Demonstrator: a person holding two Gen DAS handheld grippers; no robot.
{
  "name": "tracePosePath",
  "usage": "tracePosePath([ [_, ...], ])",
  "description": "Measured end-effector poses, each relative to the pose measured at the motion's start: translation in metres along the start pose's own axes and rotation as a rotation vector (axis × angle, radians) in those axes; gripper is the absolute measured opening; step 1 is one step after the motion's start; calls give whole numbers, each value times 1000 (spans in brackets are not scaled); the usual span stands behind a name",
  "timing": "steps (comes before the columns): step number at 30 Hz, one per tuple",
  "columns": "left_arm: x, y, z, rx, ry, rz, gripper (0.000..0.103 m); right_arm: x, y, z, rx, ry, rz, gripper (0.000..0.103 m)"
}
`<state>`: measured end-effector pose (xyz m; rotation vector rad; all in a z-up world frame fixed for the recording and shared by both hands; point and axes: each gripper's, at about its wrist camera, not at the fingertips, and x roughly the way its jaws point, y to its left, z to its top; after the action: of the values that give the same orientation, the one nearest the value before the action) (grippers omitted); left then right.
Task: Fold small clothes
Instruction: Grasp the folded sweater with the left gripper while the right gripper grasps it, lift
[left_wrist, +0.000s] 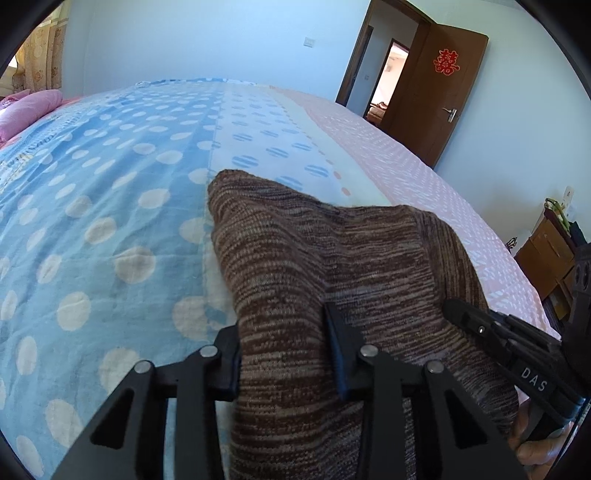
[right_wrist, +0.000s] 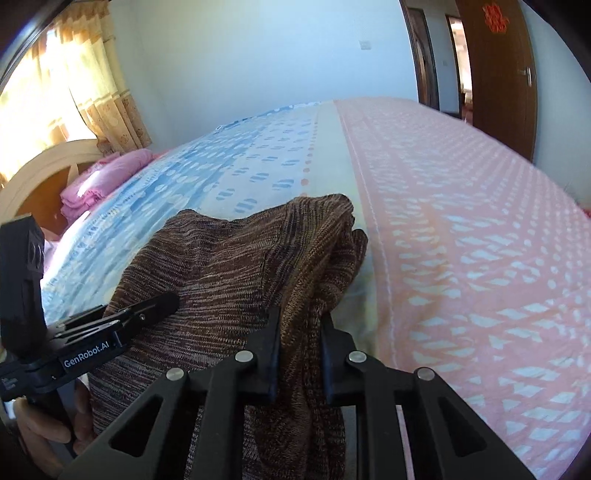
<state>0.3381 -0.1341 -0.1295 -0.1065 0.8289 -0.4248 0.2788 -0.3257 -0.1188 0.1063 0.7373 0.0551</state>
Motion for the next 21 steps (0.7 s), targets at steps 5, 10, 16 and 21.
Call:
tracePosePath([
  [5, -12, 0, 1, -13, -32, -5, 31, -31, 29, 5, -57, -74, -96, 17],
  [10, -40, -12, 4, 8, -102, -12, 30, -83, 59, 2, -131, -214, -185, 16],
  [16, -86, -43, 2, 81, -206, -34, 30, -140, 67, -10, -107, -343, -249, 16],
  [21, -106, -72, -7, 129, -202, -90, 30, -178, 47, -19, -31, -369, -264, 16],
])
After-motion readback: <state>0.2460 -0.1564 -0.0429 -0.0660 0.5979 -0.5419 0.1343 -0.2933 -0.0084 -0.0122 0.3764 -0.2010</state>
